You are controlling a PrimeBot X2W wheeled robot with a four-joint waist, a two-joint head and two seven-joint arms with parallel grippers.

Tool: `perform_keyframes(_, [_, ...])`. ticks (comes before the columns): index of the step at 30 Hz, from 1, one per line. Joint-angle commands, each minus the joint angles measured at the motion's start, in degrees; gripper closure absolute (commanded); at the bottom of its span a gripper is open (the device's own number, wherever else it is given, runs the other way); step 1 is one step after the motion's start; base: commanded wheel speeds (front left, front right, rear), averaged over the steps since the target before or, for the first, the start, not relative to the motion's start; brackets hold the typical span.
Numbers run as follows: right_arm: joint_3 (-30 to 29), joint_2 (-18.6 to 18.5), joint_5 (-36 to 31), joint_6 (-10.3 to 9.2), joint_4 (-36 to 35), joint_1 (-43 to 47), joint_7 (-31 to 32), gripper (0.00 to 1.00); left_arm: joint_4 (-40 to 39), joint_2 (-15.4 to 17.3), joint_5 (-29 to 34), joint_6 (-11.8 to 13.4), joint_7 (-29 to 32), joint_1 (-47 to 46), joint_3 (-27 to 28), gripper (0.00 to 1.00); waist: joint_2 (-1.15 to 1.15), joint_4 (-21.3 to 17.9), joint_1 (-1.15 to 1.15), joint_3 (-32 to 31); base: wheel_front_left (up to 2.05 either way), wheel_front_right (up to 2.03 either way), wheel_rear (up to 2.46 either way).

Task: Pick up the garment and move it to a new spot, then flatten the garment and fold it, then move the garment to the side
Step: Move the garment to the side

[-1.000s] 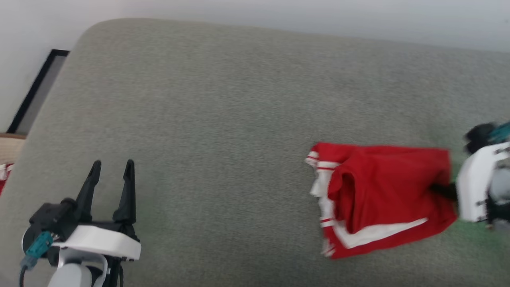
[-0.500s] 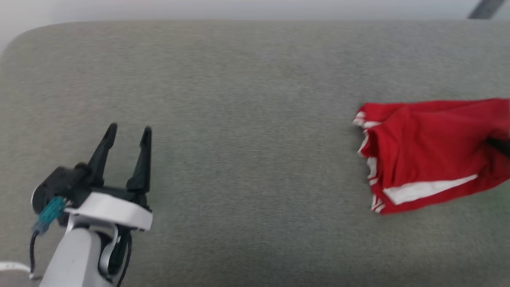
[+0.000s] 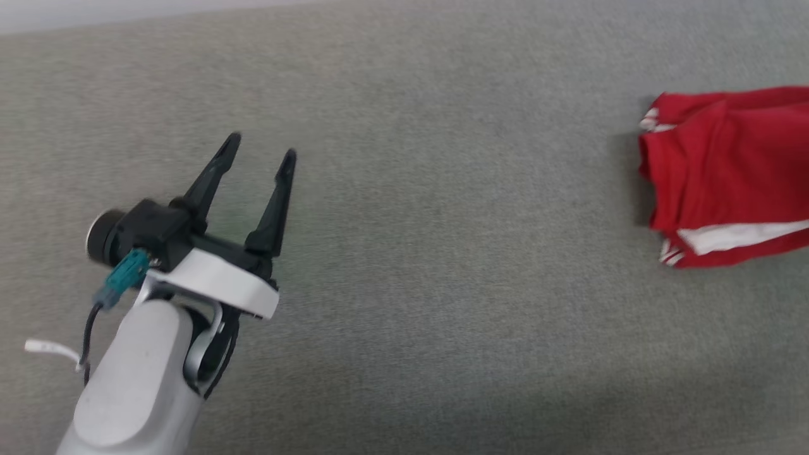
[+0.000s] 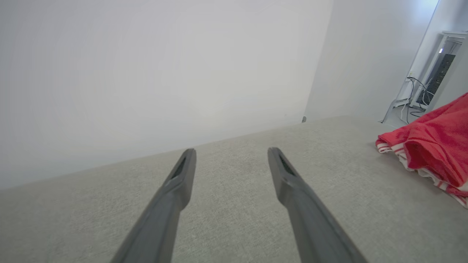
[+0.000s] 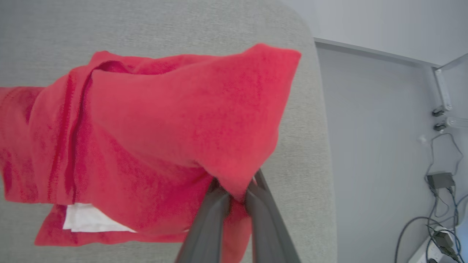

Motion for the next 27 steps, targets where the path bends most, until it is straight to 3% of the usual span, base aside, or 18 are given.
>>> perform_keyframes(1, [-0.40, -0.42, -0.99, -0.03, 0.89, -1.64, -1.28, 1.00, 0.21, 0.57, -0.74, -0.15, -0.27, -1.78, -0.92, 0.00, 0.00, -1.59, 0.00, 1.51, 0.00, 0.00, 0.00])
perform_keyframes(11, [-0.47, -1.46, -8.93, -0.03, 7.55, -6.86, -11.29, 1.00, 1.55, 1.58, -1.84, -0.16, -0.27, -9.26, -7.88, 0.00, 0.00, -4.23, 0.00, 5.57, 0.00, 0.00, 0.00])
perform_keyframes(17, [-0.17, -0.18, -15.07, -0.03, 13.81, -10.48, -17.39, 1.00, 2.62, 1.55, -2.97, -0.16, -0.27, -13.71, -12.16, 0.00, 0.00, -4.93, 0.00, 8.24, 0.00, 0.00, 0.00])
perform_keyframes(27, [-0.07, 6.46, -22.55, -0.02, 26.13, -14.89, -23.99, 1.00, 3.97, 1.21, -4.69, -0.16, -0.27, -18.21, -15.81, 0.00, 0.00, -4.10, 0.00, 11.14, 0.00, 0.00, 0.00])
